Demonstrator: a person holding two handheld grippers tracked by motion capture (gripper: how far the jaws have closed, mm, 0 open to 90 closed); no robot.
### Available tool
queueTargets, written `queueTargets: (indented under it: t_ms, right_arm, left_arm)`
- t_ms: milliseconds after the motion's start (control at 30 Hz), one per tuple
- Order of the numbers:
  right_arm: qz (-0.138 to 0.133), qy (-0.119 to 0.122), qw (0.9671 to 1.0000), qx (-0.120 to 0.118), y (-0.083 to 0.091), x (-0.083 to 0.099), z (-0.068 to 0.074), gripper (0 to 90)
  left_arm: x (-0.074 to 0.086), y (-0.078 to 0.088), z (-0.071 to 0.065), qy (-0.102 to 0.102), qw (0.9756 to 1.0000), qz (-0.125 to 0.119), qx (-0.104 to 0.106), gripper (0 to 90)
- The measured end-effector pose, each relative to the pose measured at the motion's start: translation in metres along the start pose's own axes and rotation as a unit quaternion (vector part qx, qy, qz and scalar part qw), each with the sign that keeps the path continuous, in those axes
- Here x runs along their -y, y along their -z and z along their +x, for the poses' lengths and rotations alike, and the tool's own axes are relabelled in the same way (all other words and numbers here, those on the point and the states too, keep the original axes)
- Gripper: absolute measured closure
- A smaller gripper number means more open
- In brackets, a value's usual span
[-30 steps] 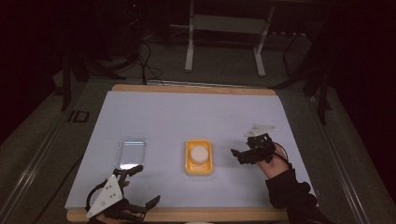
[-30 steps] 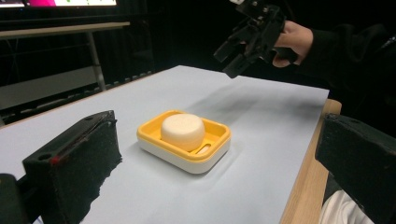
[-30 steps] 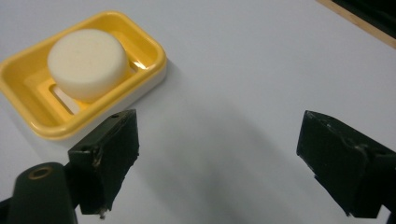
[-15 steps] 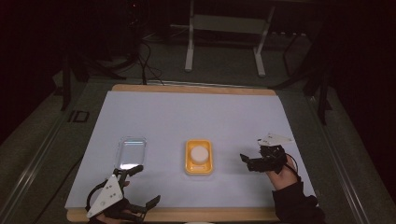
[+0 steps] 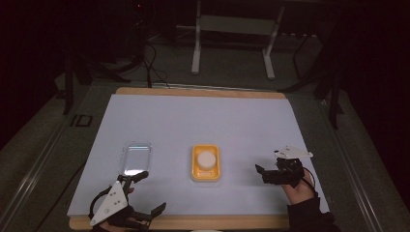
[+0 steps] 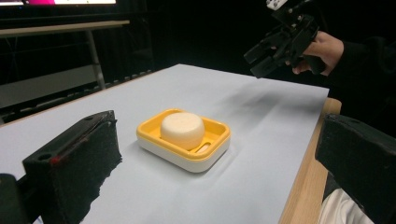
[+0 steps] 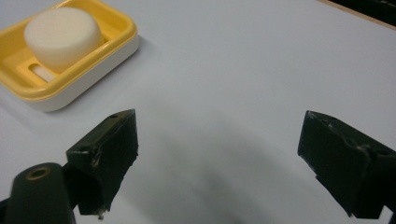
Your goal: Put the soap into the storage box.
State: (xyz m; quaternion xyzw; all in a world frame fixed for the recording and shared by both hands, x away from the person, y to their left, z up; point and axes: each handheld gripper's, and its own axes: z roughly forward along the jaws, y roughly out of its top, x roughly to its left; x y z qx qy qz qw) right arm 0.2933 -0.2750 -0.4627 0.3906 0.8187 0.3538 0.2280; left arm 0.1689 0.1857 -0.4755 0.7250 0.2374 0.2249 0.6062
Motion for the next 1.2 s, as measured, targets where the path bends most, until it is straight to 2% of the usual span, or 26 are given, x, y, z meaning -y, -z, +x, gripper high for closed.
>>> queueTargets:
  t_ms: [167, 400, 533, 1200]
  right_arm:
    - [-0.006, -0.013, 0.9999, 0.003, 0.006, 0.006, -0.004, 11.7]
    - [-0.006, -0.020, 0.9997, 0.012, 0.010, 0.014, -0.003, 11.8]
    - [0.000, -0.039, 0.9990, 0.023, 0.014, 0.018, -0.003, 12.1]
    - [0.013, -0.030, 0.9993, 0.017, 0.007, 0.021, -0.004, 12.1]
  left_arm:
    - [0.000, 0.000, 0.000, 0.000, 1.0000, 0.002, 0.000, 0.1]
    - [0.000, -0.001, -0.001, 0.000, 1.0000, 0.003, 0.001, 0.1]
    - [0.000, -0.001, -0.001, -0.001, 1.0000, 0.005, 0.002, 0.1]
    - [0.000, -0.002, -0.001, -0.002, 1.0000, 0.007, 0.002, 0.1]
